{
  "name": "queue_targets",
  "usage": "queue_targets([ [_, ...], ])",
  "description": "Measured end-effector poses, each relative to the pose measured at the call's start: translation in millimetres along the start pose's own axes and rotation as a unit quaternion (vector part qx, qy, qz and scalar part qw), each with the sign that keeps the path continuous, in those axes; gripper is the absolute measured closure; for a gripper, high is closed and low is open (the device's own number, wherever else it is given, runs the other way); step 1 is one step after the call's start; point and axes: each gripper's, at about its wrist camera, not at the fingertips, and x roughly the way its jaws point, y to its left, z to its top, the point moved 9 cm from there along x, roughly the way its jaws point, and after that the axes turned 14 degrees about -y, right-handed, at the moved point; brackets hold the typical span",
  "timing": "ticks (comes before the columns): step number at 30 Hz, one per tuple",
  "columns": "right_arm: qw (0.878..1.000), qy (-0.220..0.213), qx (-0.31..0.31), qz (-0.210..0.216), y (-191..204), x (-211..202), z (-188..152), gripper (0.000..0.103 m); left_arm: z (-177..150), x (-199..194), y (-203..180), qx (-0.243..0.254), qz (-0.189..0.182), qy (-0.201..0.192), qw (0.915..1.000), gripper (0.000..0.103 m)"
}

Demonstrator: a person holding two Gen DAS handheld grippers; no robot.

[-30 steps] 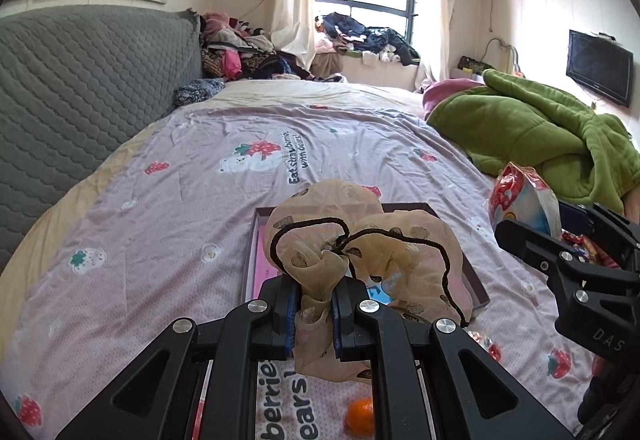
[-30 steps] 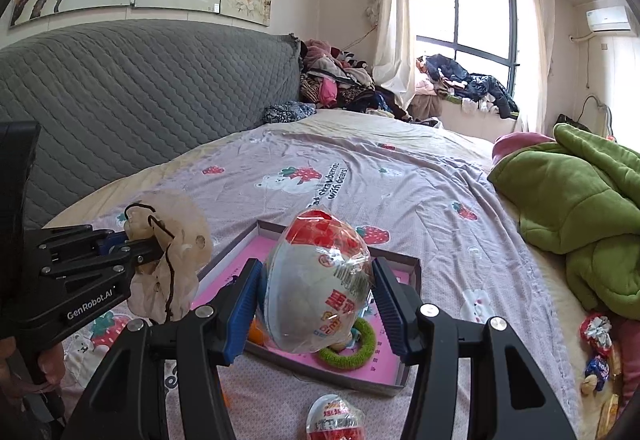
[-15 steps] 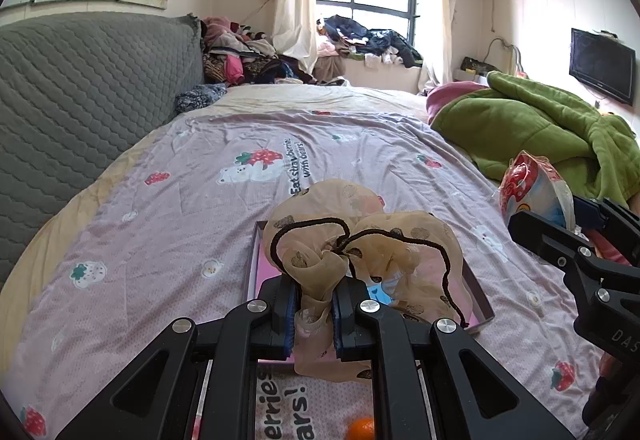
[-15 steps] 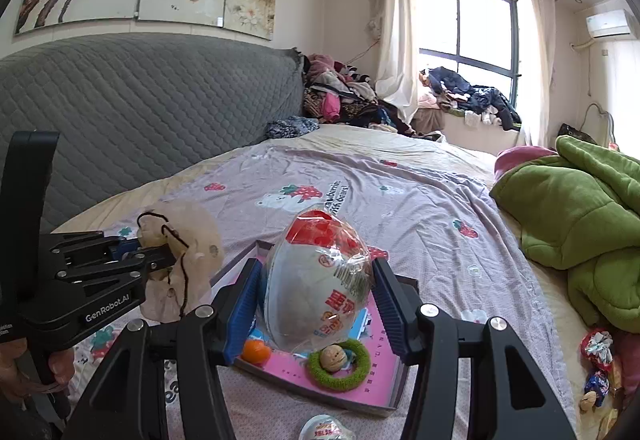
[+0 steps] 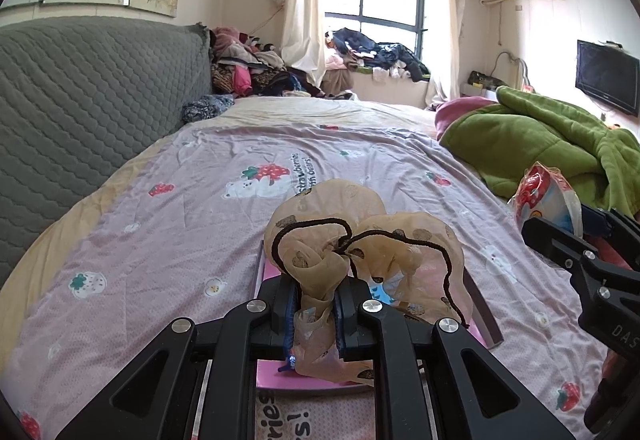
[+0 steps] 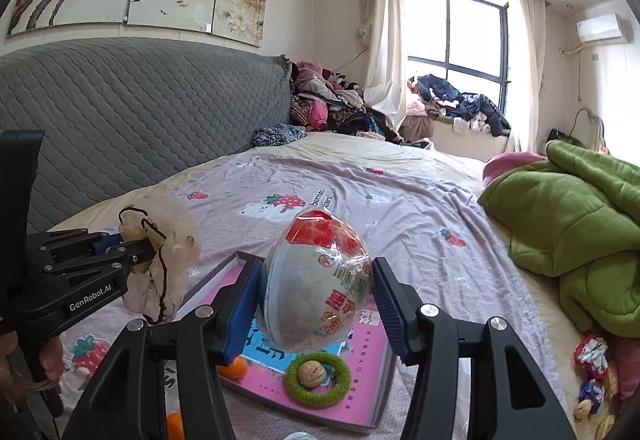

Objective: Organize objects

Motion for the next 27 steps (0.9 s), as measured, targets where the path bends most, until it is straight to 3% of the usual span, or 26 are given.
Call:
queue_targets([
  [12,1.000,0.011,-0.013,-0.007,-5,24,-15,0.048,-7,20,-6,0.006,0.002,0.002,1.0000,0.087],
  [27,0.998,0.056,-0.021,-0.004,-8,64,-54,0.048,-42,64,-14,0.026,0.002,0.047,0.9986,0.086],
])
